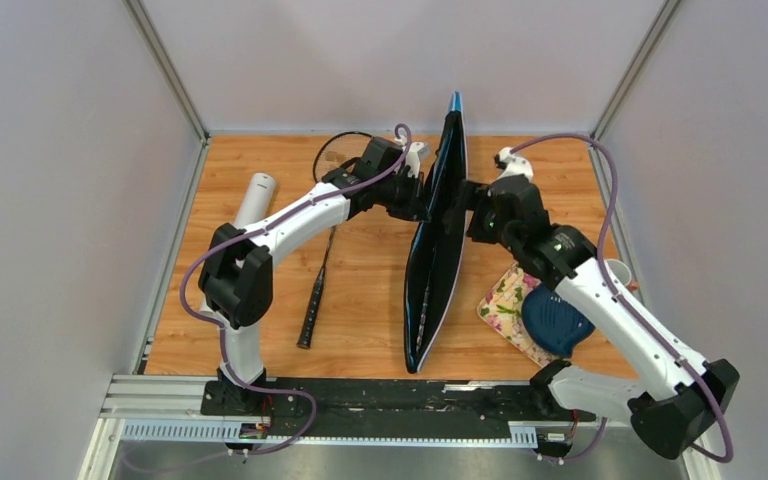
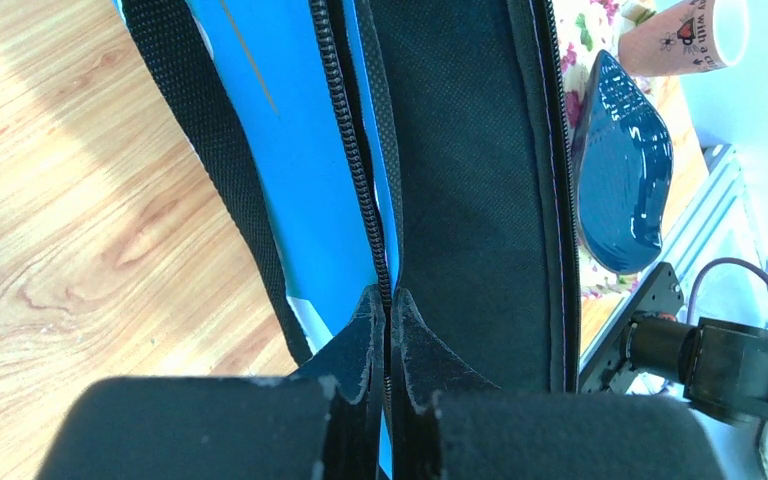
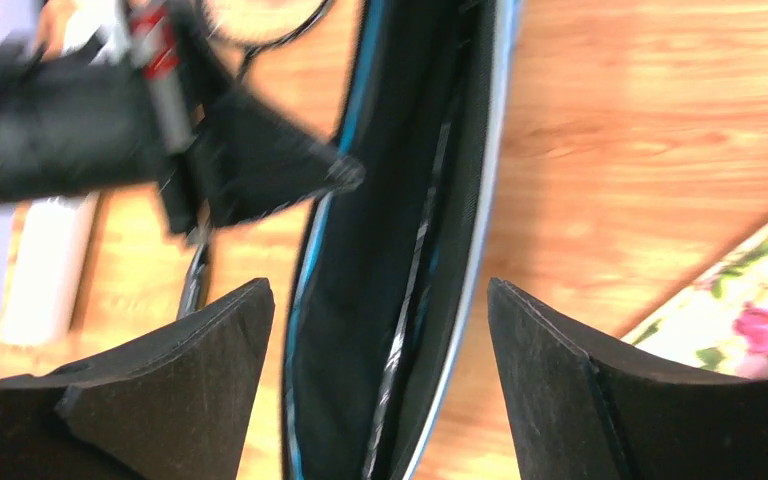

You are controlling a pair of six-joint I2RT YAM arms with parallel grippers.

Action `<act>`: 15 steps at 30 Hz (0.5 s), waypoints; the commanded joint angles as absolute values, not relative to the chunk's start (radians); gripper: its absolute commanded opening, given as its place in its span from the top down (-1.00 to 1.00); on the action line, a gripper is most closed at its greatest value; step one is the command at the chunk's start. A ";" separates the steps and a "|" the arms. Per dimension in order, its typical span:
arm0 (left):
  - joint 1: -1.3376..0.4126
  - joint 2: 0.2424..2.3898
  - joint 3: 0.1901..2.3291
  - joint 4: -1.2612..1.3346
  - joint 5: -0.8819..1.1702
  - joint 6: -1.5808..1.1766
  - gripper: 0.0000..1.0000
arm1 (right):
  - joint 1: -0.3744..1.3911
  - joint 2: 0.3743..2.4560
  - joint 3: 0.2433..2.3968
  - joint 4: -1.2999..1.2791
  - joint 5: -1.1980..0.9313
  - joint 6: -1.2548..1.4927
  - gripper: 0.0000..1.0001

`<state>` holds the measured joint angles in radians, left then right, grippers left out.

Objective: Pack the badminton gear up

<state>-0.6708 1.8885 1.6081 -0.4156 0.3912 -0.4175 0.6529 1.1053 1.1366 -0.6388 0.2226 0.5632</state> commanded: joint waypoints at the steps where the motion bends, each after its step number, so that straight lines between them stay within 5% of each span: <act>1: -0.669 1.832 1.605 -0.384 0.428 -0.414 1.00 | 0.496 1.196 1.199 -0.646 0.167 0.468 -0.63; 6: -0.669 1.830 1.605 -0.376 0.436 -0.425 1.00 | 0.434 1.347 1.247 -0.563 0.101 0.410 -0.58; 11: -0.670 1.827 1.602 -0.385 0.433 -0.414 1.00 | 0.433 1.469 1.279 -0.574 0.276 0.368 -0.48; 15: -0.670 1.825 1.598 -0.387 0.430 -0.402 1.00 | 0.428 1.548 1.284 -0.542 0.259 0.374 -0.24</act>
<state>-0.6708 1.8885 1.6054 -0.4057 0.4099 -0.4198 0.4351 1.5135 1.2350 -0.6064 0.2184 0.3985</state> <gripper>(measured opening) 0.017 0.693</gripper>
